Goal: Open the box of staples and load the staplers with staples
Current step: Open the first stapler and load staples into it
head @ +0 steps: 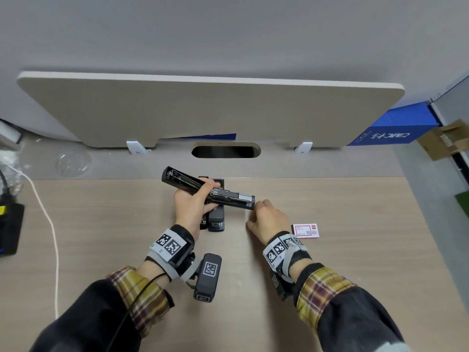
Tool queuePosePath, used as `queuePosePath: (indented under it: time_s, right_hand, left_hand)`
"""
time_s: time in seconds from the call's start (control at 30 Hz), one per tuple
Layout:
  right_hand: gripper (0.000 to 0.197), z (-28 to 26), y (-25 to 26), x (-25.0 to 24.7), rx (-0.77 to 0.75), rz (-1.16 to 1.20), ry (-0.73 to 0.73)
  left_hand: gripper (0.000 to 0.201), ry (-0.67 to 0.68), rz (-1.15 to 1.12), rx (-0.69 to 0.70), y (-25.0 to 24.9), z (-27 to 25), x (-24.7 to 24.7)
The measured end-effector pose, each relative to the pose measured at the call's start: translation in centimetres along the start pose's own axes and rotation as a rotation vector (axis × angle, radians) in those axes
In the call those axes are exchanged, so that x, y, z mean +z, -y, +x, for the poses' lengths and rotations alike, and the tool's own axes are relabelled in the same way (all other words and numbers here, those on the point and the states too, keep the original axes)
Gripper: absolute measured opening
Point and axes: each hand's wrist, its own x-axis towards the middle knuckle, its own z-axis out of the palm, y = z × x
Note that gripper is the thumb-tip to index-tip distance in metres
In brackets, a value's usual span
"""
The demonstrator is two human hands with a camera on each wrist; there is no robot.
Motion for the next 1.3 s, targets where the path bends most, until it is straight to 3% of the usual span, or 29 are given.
queuePosePath:
  time_s: [0.2,0.5,0.73,0.97,1.1,1.3]
  right_hand:
    - [0.02,0.2,0.1,0.2,-0.023,0.022,0.025]
    - [0.025,0.0,-1.1,0.2,-0.005,0.058,0.004]
    - [0.018,0.2,-1.3,0.3,-0.01,0.053,0.01]
    - [0.01,0.8,-2.1,-1.5,0.171,0.451,-0.103]
    - [0.006,1.1,-2.9,-2.8,0.087,0.63,-0.22]
    - [0.024,1.6,-3.5,-4.4,0.082,0.851,-0.296]
  left_hand:
    - [0.022,-0.008,0.001,-0.009,0.0,0.2,0.1]
    - [0.024,-0.006,-0.007,-0.011,0.1,0.3,0.4]
    - [0.013,0.002,-0.021,-0.013,0.1,0.2,0.7]
    - [0.015,0.009,-0.01,-0.009,0.1,0.3,0.7]
    - [0.008,0.019,-0.005,-0.008,0.1,0.2,0.8]
    - [0.007,0.017,0.01,-0.008,0.2,0.4,1.0]
